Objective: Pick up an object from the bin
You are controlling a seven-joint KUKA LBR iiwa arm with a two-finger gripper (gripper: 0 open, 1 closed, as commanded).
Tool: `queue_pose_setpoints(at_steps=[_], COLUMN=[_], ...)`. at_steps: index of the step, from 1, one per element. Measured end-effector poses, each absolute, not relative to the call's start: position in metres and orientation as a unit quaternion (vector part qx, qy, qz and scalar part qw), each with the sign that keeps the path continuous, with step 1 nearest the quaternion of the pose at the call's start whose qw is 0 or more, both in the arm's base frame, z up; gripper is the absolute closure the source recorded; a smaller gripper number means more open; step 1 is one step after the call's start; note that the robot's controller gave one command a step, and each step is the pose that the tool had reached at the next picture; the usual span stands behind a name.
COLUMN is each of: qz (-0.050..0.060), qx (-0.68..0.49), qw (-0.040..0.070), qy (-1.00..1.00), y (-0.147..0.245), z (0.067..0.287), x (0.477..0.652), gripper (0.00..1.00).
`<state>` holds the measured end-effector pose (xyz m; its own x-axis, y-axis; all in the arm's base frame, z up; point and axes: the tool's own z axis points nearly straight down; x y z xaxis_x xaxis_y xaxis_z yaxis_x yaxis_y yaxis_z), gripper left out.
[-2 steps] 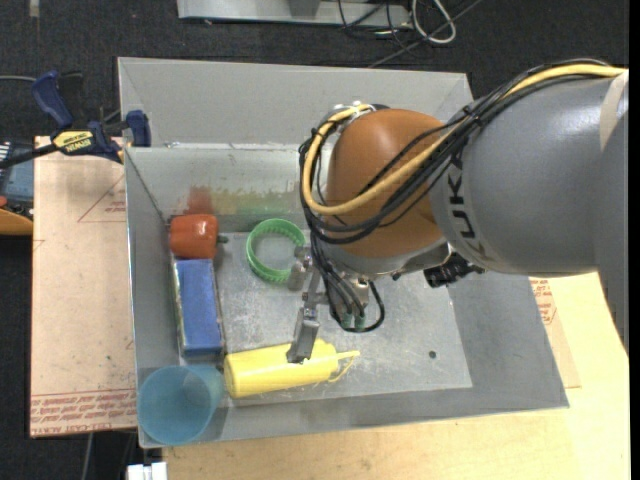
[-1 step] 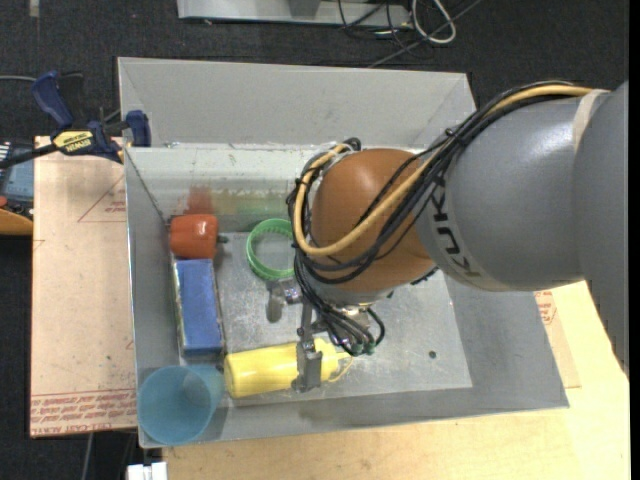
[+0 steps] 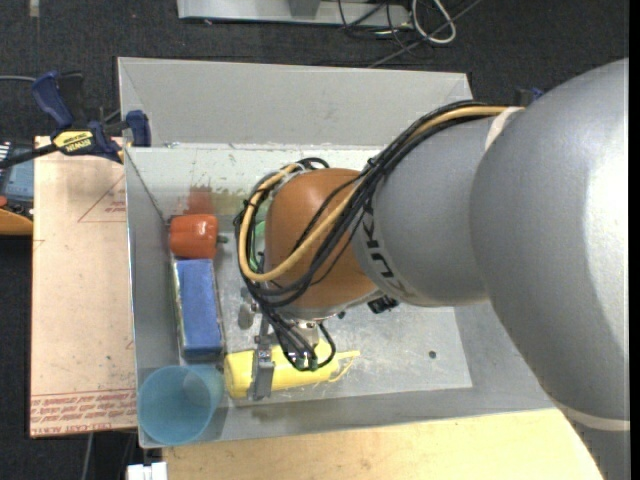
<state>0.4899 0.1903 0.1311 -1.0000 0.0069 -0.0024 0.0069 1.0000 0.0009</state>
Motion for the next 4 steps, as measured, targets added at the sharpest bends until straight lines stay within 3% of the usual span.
queue_pose_setpoints(at_steps=[1, 2, 3, 4], qz=[0.001, 0.001, 0.001, 0.001], qx=[-0.254, -0.254, -0.257, -0.256], qw=[0.003, 0.002, 0.006, -0.002], qy=[0.967, 0.967, 0.966, 0.967], y=[0.148, 0.147, 0.147, 0.145], z=[0.106, 0.106, 0.192, 0.277], x=[0.481, 0.481, 0.498, 0.483], gripper=[1.00, 1.00, 1.00, 1.00])
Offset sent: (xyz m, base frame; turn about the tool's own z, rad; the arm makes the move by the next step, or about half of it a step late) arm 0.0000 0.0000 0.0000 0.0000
